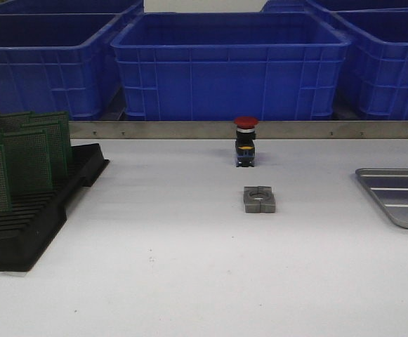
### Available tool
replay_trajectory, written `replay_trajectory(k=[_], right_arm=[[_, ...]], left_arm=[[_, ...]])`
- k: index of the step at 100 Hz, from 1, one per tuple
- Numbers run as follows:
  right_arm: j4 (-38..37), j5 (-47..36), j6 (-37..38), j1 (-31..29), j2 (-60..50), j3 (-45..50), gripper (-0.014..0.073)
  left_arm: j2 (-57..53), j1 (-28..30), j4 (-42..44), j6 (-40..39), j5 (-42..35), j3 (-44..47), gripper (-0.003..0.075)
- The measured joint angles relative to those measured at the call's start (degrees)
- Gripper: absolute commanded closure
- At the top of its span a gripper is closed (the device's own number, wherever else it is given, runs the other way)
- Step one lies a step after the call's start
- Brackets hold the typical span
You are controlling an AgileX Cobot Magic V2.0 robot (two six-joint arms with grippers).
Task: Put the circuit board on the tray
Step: 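Move the left gripper down toward the green boards in the black rack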
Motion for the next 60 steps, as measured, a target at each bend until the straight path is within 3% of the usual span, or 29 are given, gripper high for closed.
replay_trajectory(k=[60], right_arm=[[0.0, 0.0, 0.0, 0.0, 0.0, 0.0, 0.0654]], left_arm=[[0.0, 0.0, 0.8, 0.1, -0.2, -0.2, 0.0741]])
